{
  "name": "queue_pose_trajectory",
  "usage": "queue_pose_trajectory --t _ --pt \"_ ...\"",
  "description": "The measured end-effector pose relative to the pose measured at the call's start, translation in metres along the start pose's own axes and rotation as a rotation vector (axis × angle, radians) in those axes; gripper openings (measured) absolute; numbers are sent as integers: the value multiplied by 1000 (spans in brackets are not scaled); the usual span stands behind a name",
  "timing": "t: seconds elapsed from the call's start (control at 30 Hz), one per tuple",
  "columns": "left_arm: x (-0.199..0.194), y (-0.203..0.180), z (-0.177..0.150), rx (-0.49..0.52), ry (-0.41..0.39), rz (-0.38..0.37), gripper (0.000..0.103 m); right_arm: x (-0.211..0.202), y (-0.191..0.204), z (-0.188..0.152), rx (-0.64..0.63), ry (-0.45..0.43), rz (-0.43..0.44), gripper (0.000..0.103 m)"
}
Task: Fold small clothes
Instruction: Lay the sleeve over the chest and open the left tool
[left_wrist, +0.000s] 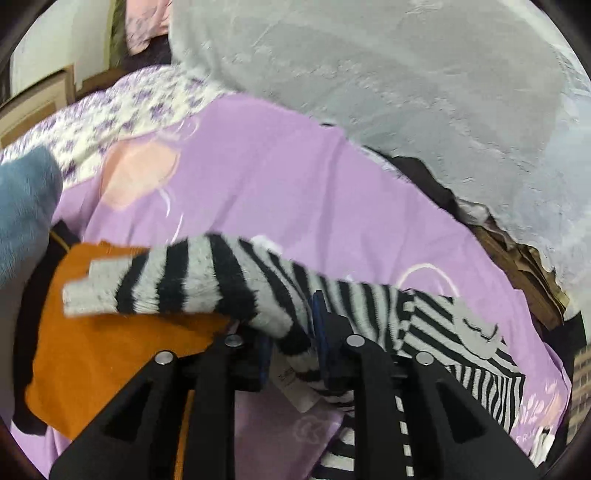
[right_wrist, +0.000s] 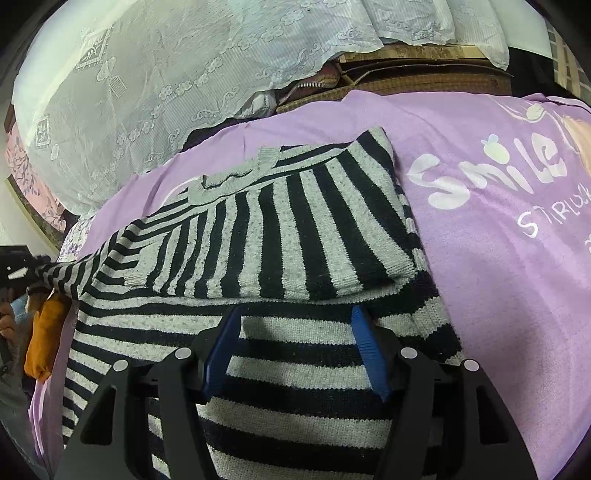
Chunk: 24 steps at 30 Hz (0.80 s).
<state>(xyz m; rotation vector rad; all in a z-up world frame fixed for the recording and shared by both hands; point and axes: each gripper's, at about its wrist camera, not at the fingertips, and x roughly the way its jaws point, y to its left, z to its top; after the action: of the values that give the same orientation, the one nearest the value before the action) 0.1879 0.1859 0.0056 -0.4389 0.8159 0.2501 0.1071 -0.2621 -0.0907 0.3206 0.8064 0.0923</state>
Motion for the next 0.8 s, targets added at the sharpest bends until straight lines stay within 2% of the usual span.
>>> queue_pose_trajectory --t 0.07,0.13,0.27,0.3,0.33,0.4,0.53,0.8 --pt "7 -2 2 -7 15 -4 27 0 -1 0 2 0 2 63" --pt "19 -3 2 -17 35 22 32 0 0 0 2 0 3 63" --pt "36 5 -1 -51 50 56 31 0 -1 0 1 0 2 63" --pt "36 8 -2 -57 47 62 26 0 0 0 1 0 2 63" --pt "36 8 -2 -56 44 66 15 0 -1 0 1 0 2 63" --pt "31 5 -2 -41 29 65 14 0 -1 0 1 0 2 63" --pt "12 -21 -2 49 -39 75 12 0 -1 0 2 0 3 63" --pt "-18 -105 -18 271 -138 71 12 -1 -2 2 11 1 14 63"
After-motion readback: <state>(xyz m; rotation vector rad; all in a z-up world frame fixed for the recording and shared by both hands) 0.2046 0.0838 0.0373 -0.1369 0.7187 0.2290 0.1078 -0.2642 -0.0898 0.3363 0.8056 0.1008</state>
